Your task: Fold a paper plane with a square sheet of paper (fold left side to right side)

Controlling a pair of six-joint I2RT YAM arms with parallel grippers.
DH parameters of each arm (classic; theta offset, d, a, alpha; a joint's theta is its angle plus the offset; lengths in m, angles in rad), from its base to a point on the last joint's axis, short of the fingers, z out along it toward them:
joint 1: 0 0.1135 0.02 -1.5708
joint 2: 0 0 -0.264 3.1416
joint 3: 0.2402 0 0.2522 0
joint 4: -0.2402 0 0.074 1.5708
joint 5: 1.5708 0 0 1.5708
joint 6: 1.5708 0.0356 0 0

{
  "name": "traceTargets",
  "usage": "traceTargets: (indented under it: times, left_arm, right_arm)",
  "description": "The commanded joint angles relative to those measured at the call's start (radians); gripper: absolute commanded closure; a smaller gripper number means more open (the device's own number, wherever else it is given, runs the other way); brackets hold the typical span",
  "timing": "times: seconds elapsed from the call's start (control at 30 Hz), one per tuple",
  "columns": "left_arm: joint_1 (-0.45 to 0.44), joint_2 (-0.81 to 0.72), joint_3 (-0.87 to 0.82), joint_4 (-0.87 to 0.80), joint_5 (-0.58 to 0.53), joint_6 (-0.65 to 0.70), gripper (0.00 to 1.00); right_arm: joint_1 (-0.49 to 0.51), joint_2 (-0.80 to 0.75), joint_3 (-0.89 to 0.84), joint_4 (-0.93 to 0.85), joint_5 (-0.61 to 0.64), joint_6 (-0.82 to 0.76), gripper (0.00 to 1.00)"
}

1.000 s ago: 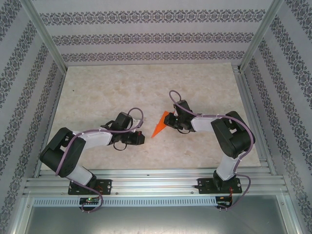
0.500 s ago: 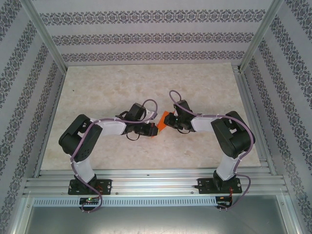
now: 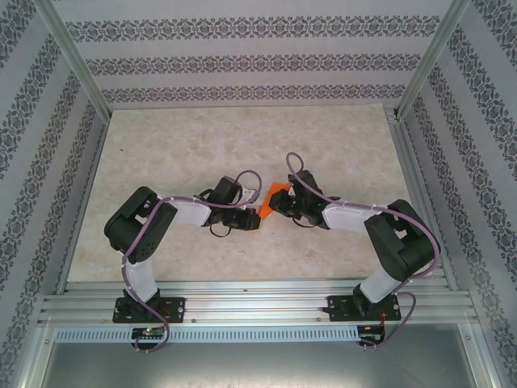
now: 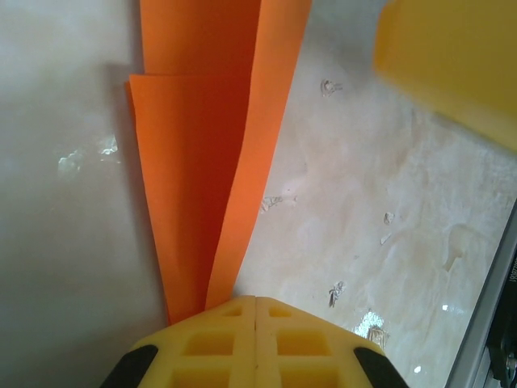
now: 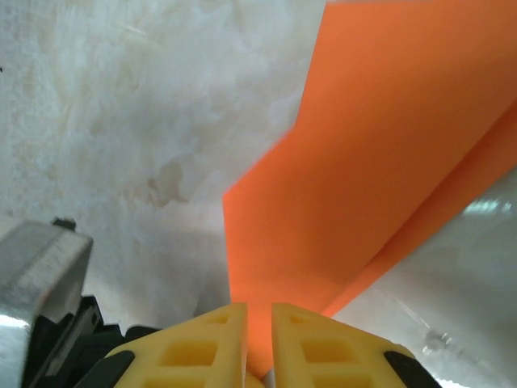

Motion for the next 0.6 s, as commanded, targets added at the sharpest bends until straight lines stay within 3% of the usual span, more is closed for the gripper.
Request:
traceTargets:
  times: [0.0, 0.57]
  left_arm:
    - [-0.004, 0.033, -0.044, -0.016, -0.055, 0.017, 1.00]
    - [-0.004, 0.035, -0.051, -0.029, -0.064, 0.025, 1.00]
  right_arm:
    - [0.044, 0.025, -0.033, 0.080, -0.001, 0.094, 0.85]
    - [0.055, 0.138, 0.003, 0.171, 0.001, 0.120, 0.86]
